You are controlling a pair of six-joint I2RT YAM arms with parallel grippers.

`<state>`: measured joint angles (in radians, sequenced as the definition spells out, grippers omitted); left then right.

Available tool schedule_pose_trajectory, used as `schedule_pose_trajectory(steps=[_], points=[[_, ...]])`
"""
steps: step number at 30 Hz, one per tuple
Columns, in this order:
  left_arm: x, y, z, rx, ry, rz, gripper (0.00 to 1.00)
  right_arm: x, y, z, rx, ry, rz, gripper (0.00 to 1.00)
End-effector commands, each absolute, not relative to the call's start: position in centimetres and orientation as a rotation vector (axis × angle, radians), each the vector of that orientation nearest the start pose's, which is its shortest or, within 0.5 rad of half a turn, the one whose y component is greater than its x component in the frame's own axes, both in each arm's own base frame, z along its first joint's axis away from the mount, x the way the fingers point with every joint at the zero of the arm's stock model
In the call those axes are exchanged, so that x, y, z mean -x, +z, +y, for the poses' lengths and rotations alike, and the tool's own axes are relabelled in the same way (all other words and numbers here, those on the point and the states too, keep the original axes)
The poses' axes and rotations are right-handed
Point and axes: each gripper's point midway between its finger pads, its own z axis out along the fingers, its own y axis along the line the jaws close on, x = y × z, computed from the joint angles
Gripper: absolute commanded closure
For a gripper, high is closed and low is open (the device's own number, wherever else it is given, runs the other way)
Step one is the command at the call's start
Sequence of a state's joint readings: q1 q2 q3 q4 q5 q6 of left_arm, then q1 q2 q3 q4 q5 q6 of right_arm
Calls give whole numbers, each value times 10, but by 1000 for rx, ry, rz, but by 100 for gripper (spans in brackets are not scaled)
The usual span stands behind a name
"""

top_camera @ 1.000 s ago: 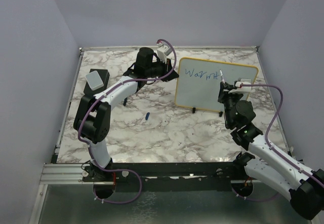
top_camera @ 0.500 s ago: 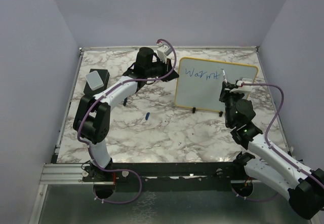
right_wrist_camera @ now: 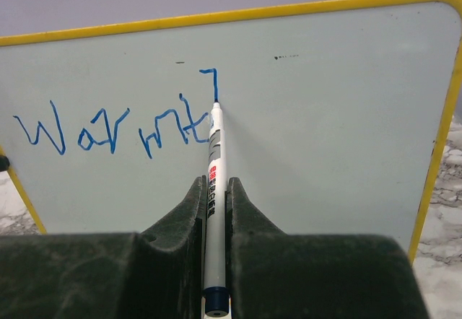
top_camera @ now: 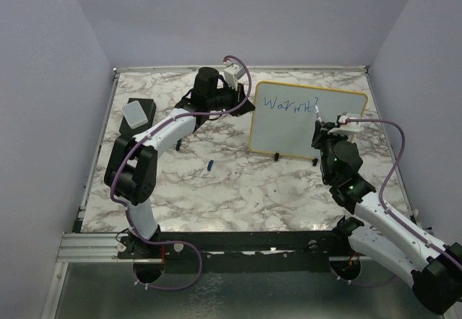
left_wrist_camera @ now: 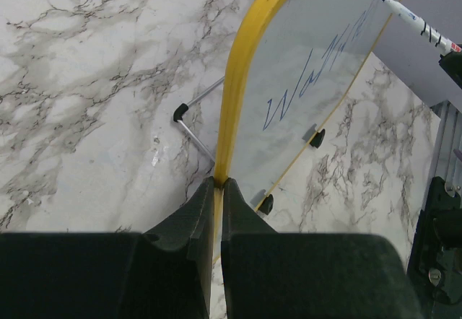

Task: Write a sentence on the whiteboard

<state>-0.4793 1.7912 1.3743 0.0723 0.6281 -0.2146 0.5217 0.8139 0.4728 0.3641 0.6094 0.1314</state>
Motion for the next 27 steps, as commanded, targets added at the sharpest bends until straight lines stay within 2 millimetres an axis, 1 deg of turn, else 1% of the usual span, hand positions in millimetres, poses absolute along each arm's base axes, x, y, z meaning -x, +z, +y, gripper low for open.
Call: schedule_pose_trajectory(steps=[1, 10, 13, 14, 16, 17, 27], points=[[-395, 248, -334, -737, -1064, 1774, 95, -312, 215, 72, -183, 53, 1625, 99], [-395, 249, -334, -739, -1064, 1772, 95, -308, 202, 74, -181, 73, 1665, 99], [-395, 249, -334, -739, -1066, 1772, 95, -306, 203, 74, -182, 77, 1661, 99], [-395, 249, -334, -738, -1065, 1772, 95, -306, 205, 73, -183, 77, 1656, 99], [-394, 248, -335, -739, -1066, 1774, 100, -306, 209, 73, -182, 78, 1644, 99], [-395, 248, -334, -739, -1063, 1774, 100, -306, 212, 73, -181, 79, 1636, 99], [-395, 242, -334, -746, -1055, 1784, 100, -312, 238, 71, -178, 64, 1565, 99]])
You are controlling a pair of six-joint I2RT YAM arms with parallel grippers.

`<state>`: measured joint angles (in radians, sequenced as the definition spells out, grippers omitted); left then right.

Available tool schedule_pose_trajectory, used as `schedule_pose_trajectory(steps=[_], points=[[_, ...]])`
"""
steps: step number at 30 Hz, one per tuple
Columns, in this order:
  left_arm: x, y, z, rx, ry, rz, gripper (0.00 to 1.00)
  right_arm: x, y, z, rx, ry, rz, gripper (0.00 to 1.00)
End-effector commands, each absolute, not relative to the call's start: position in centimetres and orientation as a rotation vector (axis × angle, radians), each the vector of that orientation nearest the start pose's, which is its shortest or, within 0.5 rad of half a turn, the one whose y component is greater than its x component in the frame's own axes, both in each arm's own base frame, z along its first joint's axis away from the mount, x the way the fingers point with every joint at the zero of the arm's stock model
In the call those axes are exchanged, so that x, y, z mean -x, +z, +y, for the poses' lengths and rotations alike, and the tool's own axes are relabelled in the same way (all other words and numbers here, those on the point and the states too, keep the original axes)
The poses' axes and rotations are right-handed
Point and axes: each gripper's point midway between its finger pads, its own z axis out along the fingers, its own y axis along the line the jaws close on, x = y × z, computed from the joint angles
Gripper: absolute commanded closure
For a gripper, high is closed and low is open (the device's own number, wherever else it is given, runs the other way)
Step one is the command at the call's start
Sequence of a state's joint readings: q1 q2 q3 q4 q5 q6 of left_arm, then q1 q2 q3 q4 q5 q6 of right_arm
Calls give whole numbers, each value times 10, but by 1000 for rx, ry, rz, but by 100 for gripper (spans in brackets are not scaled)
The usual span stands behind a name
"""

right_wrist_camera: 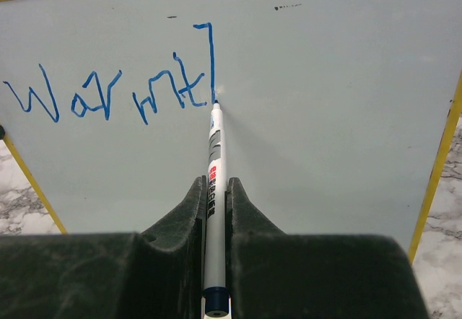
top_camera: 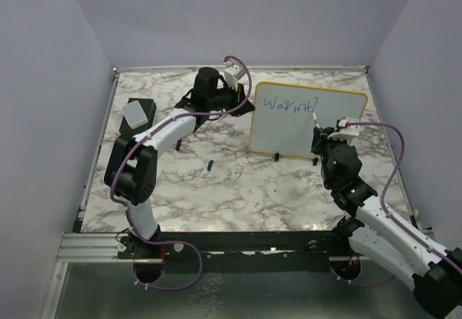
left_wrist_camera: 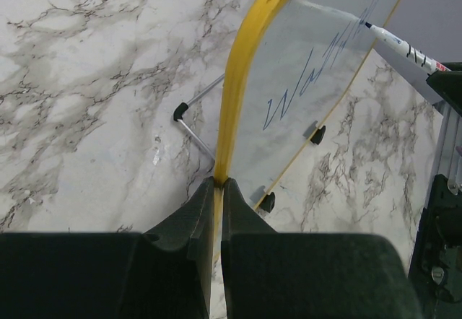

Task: Write a sentence on the whiteboard

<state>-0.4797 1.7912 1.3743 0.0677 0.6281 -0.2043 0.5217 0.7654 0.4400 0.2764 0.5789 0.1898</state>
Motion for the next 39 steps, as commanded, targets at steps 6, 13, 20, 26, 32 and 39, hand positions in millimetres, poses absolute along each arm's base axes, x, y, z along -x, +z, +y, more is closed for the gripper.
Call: schedule_pose_trajectory(steps=[6, 13, 20, 26, 32, 39], points=[[-396, 240, -333, -755, -1048, 1788, 100, -317, 249, 70, -169, 42, 1537, 99], [-394, 238, -333, -772, -1040, 1786, 100, -319, 257, 70, -168, 35, 1515, 99], [-392, 238, -331, -791, -1033, 1783, 100, -319, 259, 61, -200, -12, 1511, 99], [-391, 238, -332, -797, -1037, 1784, 100, -318, 253, 55, -236, -42, 1528, 99], [-392, 236, -332, -801, -1036, 1788, 100, -316, 247, 50, -261, -60, 1548, 99], [-392, 235, -332, -803, -1037, 1792, 100, -312, 232, 51, -273, -46, 1586, 99]])
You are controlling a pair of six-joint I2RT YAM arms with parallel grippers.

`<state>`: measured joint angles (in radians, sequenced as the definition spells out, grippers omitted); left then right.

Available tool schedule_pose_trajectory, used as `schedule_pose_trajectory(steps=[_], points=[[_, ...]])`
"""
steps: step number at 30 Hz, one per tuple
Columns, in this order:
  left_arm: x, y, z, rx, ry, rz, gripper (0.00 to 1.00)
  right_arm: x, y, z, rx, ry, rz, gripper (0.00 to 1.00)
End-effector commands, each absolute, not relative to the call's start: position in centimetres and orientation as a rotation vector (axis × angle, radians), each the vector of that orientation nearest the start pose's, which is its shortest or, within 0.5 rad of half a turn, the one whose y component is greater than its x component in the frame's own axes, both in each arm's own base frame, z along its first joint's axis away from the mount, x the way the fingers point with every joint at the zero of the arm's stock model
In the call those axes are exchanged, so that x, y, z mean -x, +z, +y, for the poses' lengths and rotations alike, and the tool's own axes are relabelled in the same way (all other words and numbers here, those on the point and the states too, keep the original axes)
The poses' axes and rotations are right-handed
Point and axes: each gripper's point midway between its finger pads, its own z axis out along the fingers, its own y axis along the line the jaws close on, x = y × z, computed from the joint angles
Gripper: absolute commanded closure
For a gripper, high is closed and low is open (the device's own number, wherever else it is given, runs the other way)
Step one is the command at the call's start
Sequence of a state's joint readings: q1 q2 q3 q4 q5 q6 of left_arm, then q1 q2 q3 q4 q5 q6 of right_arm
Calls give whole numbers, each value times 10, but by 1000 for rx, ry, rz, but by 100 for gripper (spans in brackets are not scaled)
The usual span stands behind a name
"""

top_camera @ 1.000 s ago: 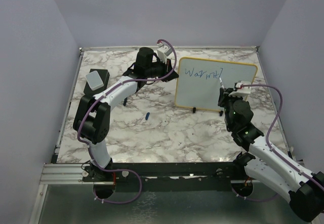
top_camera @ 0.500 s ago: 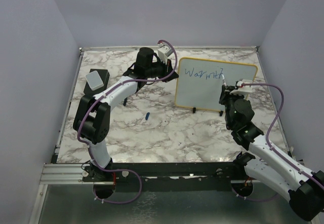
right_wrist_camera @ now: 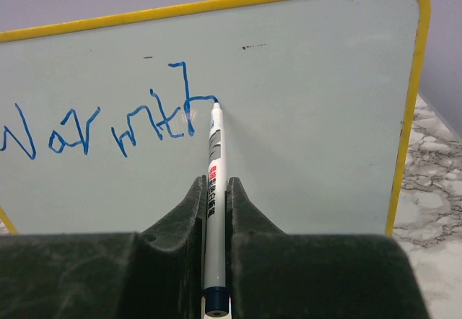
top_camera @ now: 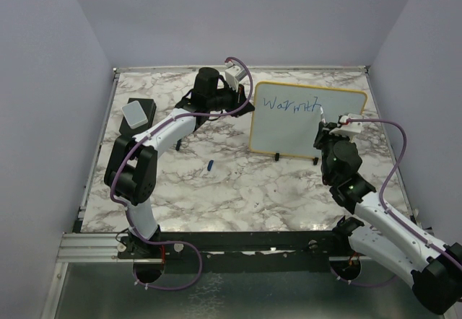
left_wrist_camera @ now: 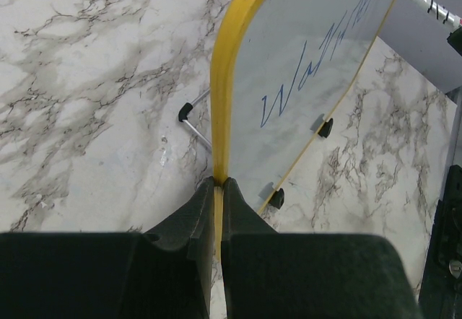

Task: Write a sentence on the whiteboard

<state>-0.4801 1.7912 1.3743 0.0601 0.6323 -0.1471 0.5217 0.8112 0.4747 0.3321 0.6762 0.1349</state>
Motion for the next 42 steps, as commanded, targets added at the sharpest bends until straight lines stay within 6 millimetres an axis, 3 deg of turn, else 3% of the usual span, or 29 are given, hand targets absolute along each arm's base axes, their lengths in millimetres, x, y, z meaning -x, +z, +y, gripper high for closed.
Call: schedule_pose_trajectory(steps=[1, 7, 14, 24, 29, 32, 42], points=[[-392, 235, -332, -803, -1037, 1792, 100, -311, 229, 51, -275, -44, 1592, 99], [-393, 234, -332, -803, -1036, 1794, 100, -308, 222, 51, -282, -30, 1611, 99], [-393, 231, -332, -803, -1035, 1802, 100, -308, 228, 51, -277, -27, 1594, 99], [-394, 229, -333, -804, -1030, 1810, 100, -294, 268, 71, -110, 116, 1477, 99], [-394, 229, -332, -805, -1026, 1811, 100, -305, 282, 71, -111, 68, 1502, 99], [-393, 230, -331, -806, -1023, 1809, 100, -316, 300, 79, -91, 68, 1482, 99], [-392, 228, -331, -806, -1027, 1814, 100, -368, 400, 103, 9, 38, 1372, 99]])
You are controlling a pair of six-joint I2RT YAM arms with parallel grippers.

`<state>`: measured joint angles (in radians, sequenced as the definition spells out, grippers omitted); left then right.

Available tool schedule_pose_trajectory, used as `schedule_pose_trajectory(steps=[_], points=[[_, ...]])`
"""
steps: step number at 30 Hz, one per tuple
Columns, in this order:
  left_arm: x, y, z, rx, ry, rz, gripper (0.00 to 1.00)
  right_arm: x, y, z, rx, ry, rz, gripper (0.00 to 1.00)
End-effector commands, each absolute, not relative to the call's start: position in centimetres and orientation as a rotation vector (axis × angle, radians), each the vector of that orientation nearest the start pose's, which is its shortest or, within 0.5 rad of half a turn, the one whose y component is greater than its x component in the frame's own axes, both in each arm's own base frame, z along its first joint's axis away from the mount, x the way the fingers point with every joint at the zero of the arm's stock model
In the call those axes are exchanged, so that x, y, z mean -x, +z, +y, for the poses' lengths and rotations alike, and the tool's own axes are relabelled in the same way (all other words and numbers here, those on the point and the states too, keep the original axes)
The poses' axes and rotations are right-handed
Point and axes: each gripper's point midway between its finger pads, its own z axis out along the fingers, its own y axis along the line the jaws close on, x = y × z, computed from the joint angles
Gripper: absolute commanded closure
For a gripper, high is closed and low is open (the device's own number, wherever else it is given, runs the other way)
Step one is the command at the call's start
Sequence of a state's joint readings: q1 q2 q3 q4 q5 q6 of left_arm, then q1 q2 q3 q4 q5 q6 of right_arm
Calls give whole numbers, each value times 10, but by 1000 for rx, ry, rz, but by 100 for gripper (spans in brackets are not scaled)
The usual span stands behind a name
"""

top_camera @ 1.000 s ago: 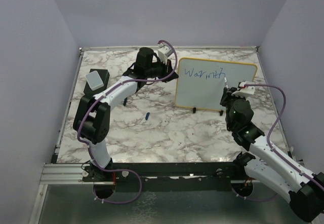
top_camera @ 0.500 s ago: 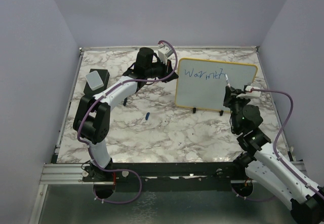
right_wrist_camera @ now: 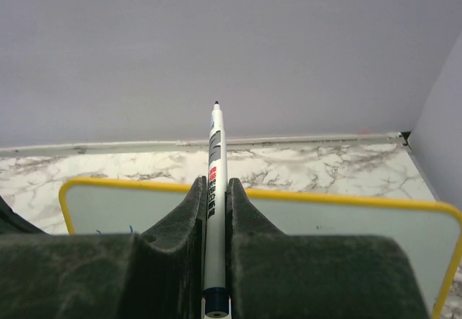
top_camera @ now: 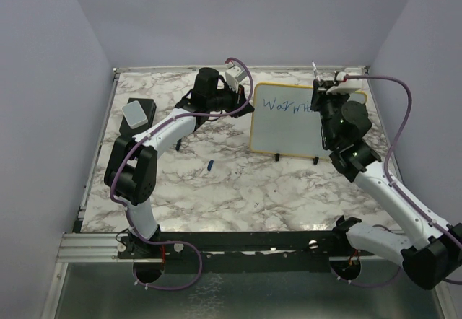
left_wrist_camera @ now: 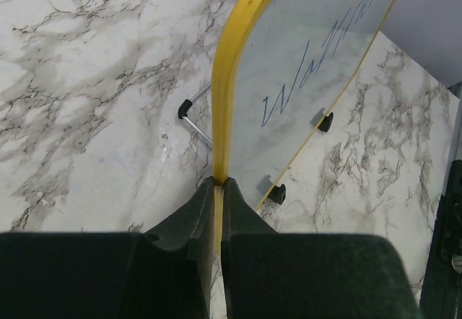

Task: Write a sentence on the whiteboard

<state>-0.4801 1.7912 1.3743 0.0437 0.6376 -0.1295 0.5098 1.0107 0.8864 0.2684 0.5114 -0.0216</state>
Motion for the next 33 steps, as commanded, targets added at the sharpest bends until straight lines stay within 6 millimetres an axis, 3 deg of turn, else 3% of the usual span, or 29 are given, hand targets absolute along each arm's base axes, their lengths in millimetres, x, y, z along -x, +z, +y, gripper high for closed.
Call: schedule_pose_trajectory(steps=[1, 4, 9, 11, 14, 16, 21, 24, 29, 33], points=[[-392, 228, -331, -805, -1026, 1816, 100, -373, 408, 100, 10, 38, 1370, 99], [-392, 227, -331, -806, -1025, 1815, 100, -390, 424, 83, 0, 54, 1378, 99], [-393, 226, -330, -805, -1015, 1818, 100, -402, 431, 32, -102, 68, 1412, 99], [-393, 225, -330, -805, -1015, 1819, 100, -393, 431, 13, -139, 86, 1421, 99], [-394, 224, -331, -804, -1016, 1822, 100, -365, 429, 8, -171, 133, 1409, 99], [-394, 223, -331, -804, -1019, 1824, 100, -350, 416, 13, -171, 171, 1453, 99], [-393, 222, -332, -807, -1027, 1826, 100, -323, 353, 19, -204, 226, 1592, 99], [-392, 223, -331, -806, -1025, 1825, 100, -306, 329, 20, -206, 235, 1614, 99], [-392, 221, -332, -808, -1029, 1829, 100, -302, 294, 31, -192, 299, 1682, 99], [-392, 222, -331, -808, -1023, 1826, 100, -304, 276, 28, -232, 291, 1686, 99]])
